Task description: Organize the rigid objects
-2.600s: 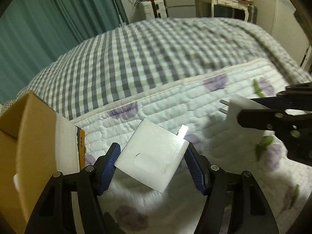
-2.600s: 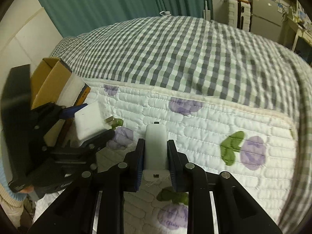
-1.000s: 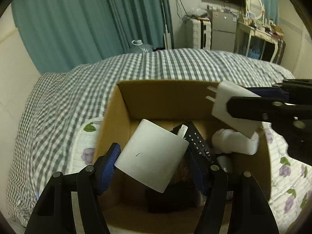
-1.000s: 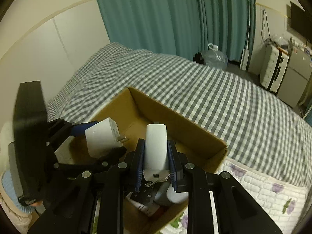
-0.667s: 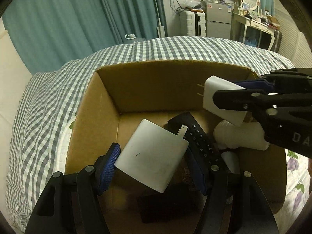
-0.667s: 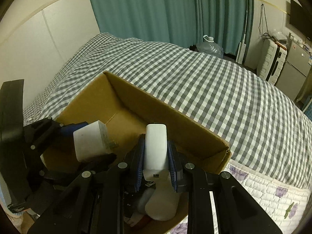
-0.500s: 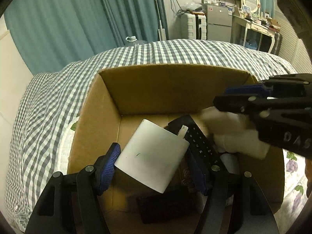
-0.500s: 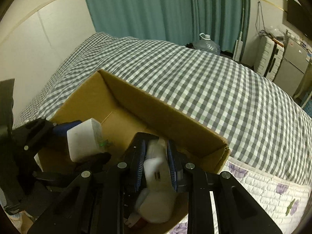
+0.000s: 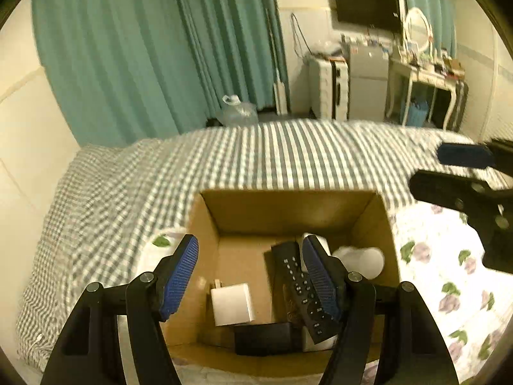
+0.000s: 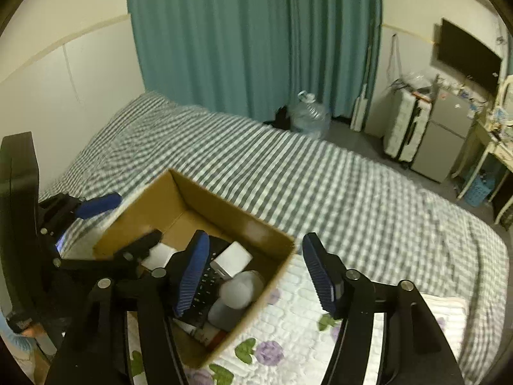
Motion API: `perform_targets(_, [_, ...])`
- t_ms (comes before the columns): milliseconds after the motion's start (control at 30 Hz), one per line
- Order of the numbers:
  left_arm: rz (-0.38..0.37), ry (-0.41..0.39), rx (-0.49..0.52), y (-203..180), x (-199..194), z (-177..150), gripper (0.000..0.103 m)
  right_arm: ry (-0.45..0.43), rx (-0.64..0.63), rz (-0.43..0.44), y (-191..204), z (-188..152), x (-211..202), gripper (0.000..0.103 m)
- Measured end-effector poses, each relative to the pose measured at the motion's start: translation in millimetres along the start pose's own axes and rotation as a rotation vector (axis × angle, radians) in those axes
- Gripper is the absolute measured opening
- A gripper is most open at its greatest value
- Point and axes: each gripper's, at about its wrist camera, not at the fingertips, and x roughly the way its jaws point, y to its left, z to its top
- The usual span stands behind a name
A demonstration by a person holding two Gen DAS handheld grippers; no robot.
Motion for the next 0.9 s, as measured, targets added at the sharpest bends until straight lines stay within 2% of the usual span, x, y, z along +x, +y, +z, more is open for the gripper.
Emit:
perform_targets(33, [0.008, -0.025, -0.007, -1, -9, 5, 0.071, -0.017, -0.001, -0.016, 0, 0, -11, 0.069])
perform_targets(100, [0.019, -0.083, -0.032, 1, -31, 12, 0.077, -0.055, -0.005, -0.048, 0, 1, -32, 0.08])
perform_targets(167, [0.027, -0.134, -0.043, 3, -51, 16, 0.077, -0.096, -0.012, -0.091, 3, -1, -54, 0.089])
perform_targets(267, [0.038, -0.23, -0.052, 3, -87, 22, 0.08, -0.155, -0.026, -0.157, 9, -7, -87, 0.094])
perform_targets(400, [0.028, -0.308, -0.054, 5, -120, 17, 0.082, -0.227, -0.014, -0.193, 19, -17, -124, 0.103])
perform_targets(567, [0.024, -0.353, -0.014, -5, -134, 3, 0.082, -0.286, 0.048, -0.23, 26, -43, -152, 0.103])
perform_targets(700, [0.015, -0.367, -0.001, -17, -138, -15, 0.082, -0.313, 0.121, -0.26, 28, -63, -158, 0.103])
perform_targets(800, [-0.012, -0.384, -0.001, -20, -137, -34, 0.082, -0.381, 0.169, -0.289, 26, -84, -159, 0.103])
perform_targets(900, [-0.039, -0.363, -0.033, -22, -129, -49, 0.082, -0.398, 0.208, -0.304, 21, -103, -150, 0.103])
